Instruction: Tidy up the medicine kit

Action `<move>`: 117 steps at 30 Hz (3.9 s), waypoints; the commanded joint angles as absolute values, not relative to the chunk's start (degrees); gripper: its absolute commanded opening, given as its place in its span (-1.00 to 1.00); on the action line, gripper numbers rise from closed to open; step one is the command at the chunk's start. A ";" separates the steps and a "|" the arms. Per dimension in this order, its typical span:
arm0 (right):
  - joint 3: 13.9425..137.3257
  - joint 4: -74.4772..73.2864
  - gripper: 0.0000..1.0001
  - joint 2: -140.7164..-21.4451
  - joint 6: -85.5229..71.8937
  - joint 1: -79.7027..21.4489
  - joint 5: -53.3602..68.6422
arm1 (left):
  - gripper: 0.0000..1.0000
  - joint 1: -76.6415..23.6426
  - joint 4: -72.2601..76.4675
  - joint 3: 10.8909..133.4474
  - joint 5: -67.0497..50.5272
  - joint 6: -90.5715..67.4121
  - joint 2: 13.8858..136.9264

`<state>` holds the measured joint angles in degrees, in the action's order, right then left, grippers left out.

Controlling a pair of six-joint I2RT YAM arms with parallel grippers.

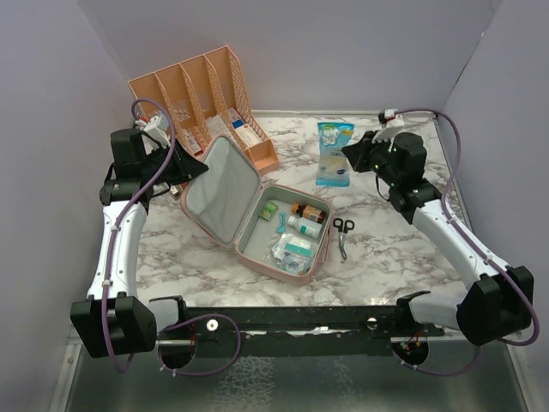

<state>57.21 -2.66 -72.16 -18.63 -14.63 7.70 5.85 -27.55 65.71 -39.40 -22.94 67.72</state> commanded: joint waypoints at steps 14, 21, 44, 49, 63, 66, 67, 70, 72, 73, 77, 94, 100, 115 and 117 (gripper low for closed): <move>55.08 51.49 -0.98 -74.24 -4.77 -25.88 42.38 | -1.00 2.00 -27.21 66.27 -43.18 -19.63 65.13; 60.52 62.41 -0.98 -81.67 -0.74 -31.89 45.99 | -1.00 1.17 -27.37 66.59 -43.26 -18.05 64.79; 74.16 65.86 -0.98 -104.04 8.20 -40.25 57.43 | -1.00 1.14 -29.18 66.90 -44.16 -19.36 65.57; 76.78 59.23 -0.98 -105.82 14.72 -40.41 56.94 | -1.00 1.14 -29.24 66.97 -44.92 -19.55 65.48; 78.17 37.65 -0.98 -104.30 46.88 -42.44 47.98 | -1.00 1.14 -29.40 67.76 -44.76 -20.52 65.37; 77.68 37.15 -0.98 -104.18 51.90 -43.81 43.80 | -1.00 1.14 -29.37 68.06 -44.59 -21.25 65.73; 77.25 37.26 -0.98 -104.17 53.51 -44.30 42.31 | -1.00 1.12 -29.43 68.23 -44.52 -21.40 65.72; 75.65 37.98 -0.98 -103.87 56.83 -45.74 38.20 | -1.00 1.14 -29.38 68.72 -44.31 -21.96 65.70; 74.22 38.18 -0.98 -103.30 59.30 -46.83 36.72 | -1.00 1.14 -29.42 69.04 -44.18 -22.49 65.61; 73.54 38.12 -0.97 -102.95 60.50 -47.34 35.99 | -1.00 1.14 -29.40 69.15 -44.16 -22.61 65.57; 70.95 38.15 -0.84 -101.57 63.67 -48.96 33.17 | -1.00 1.14 -29.61 69.74 -43.45 -23.31 65.57; 70.19 33.13 -0.20 -96.18 49.65 -49.83 36.59 | -1.00 1.14 -29.55 69.39 -42.58 -23.47 65.84; 73.25 25.16 -0.20 -91.08 22.93 -49.83 33.52 | -1.00 1.14 -29.57 69.34 -42.63 -23.06 65.83; 81.22 -1.39 -0.53 -93.64 -21.34 -51.32 19.66 | -1.00 1.14 -29.61 68.78 -41.99 -22.05 65.28; 81.95 -1.54 -0.56 -95.11 -19.86 -52.05 19.77 | -1.00 1.14 -29.55 69.14 -42.24 -22.20 65.47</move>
<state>80.88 3.25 -92.36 -16.60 -50.13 21.37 1.41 -28.88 67.59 -42.00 -22.35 65.91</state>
